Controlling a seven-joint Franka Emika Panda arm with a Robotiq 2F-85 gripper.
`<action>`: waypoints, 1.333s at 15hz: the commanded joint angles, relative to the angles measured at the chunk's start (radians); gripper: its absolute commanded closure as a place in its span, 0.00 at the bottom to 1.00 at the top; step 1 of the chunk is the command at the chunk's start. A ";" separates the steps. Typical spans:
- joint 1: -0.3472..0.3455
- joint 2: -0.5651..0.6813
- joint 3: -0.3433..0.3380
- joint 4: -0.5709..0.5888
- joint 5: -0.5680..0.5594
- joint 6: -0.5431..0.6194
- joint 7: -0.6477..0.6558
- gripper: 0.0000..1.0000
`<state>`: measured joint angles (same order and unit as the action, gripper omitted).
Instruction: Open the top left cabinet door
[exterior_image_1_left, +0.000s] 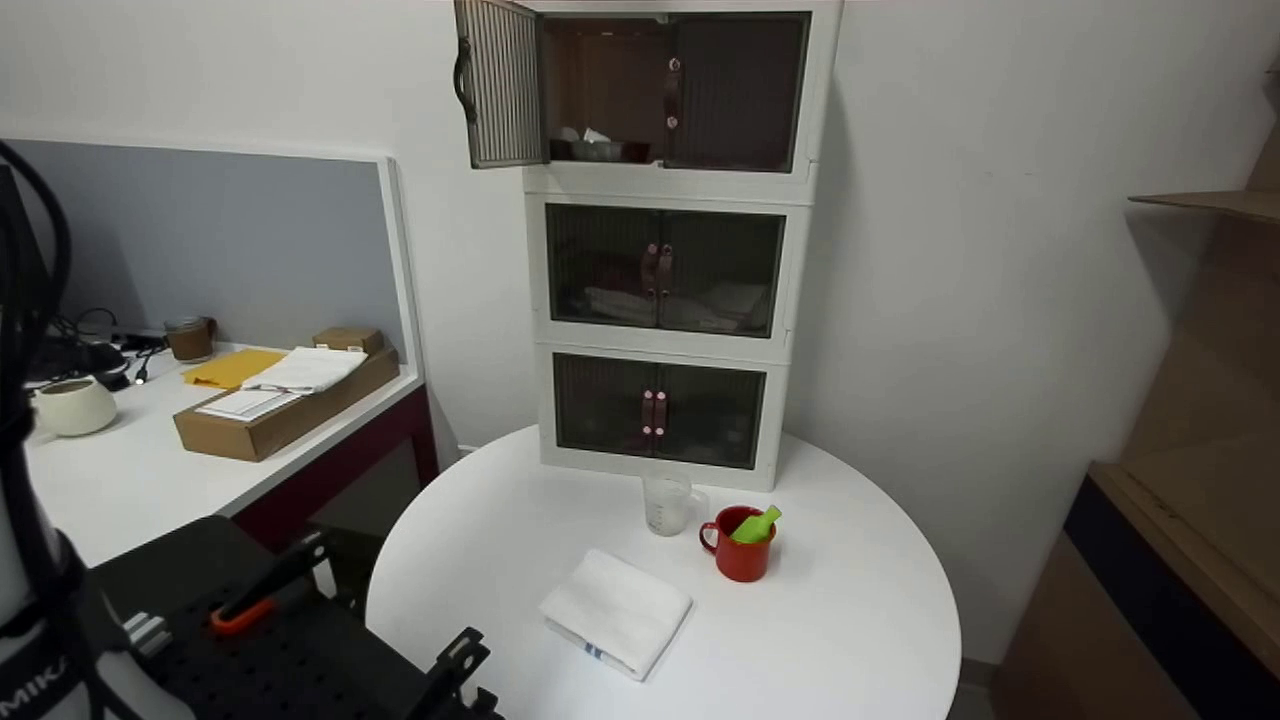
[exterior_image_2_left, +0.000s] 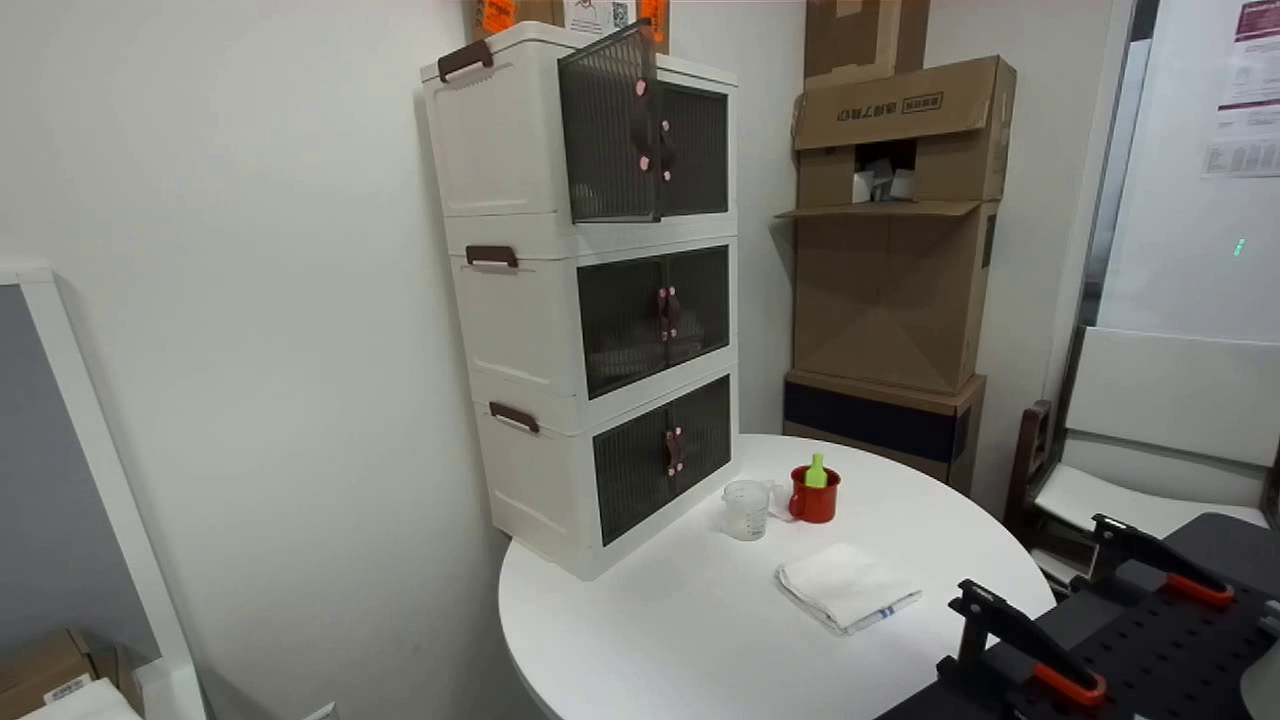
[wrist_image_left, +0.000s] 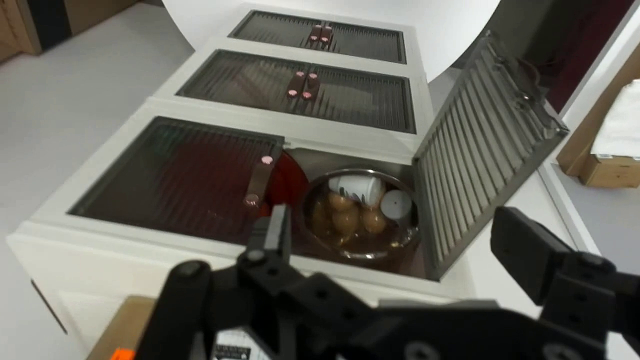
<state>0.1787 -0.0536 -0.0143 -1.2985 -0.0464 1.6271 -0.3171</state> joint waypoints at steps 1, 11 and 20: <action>-0.031 -0.034 -0.041 -0.166 0.074 0.076 -0.043 0.00; -0.144 -0.090 -0.040 -0.594 0.005 0.282 -0.008 0.00; -0.151 -0.047 -0.022 -0.704 -0.007 0.456 0.085 0.00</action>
